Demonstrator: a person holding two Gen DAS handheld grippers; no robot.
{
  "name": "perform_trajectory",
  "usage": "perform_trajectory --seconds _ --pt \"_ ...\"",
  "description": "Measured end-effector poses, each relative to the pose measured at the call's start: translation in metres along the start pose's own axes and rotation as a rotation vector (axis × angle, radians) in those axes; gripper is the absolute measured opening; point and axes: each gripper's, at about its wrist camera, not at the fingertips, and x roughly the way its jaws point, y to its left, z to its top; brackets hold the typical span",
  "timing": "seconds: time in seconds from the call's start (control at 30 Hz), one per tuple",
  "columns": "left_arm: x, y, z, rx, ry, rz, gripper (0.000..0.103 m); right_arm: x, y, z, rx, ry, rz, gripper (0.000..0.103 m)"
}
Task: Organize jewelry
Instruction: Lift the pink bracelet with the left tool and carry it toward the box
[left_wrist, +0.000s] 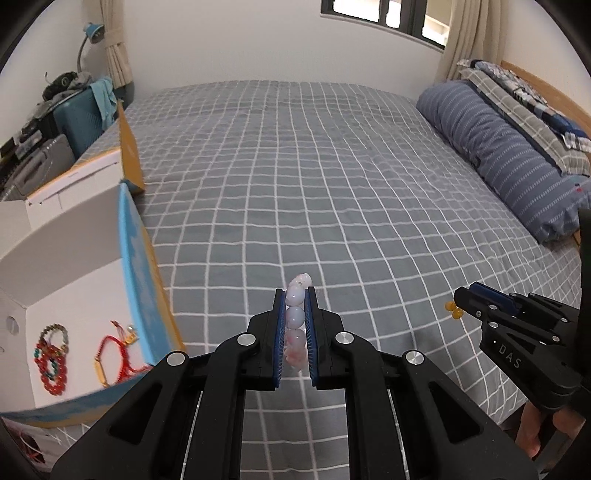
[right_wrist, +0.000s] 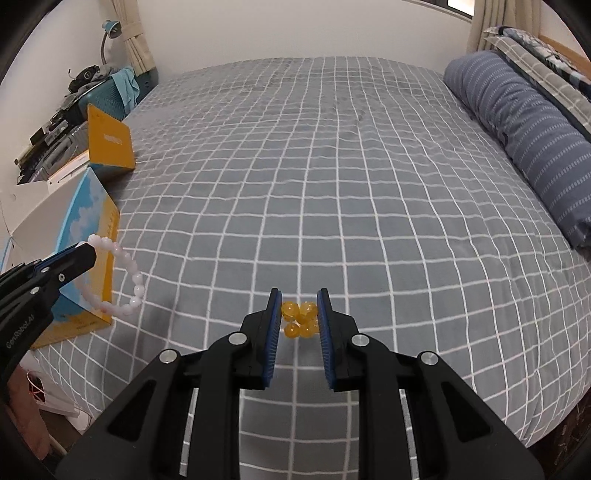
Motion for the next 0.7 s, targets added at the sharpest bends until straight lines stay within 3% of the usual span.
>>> perform_trajectory --seconds 0.7 --pt "-0.055 0.066 0.022 -0.074 -0.091 0.028 0.01 -0.002 0.098 0.045 -0.06 -0.033 0.06 0.019"
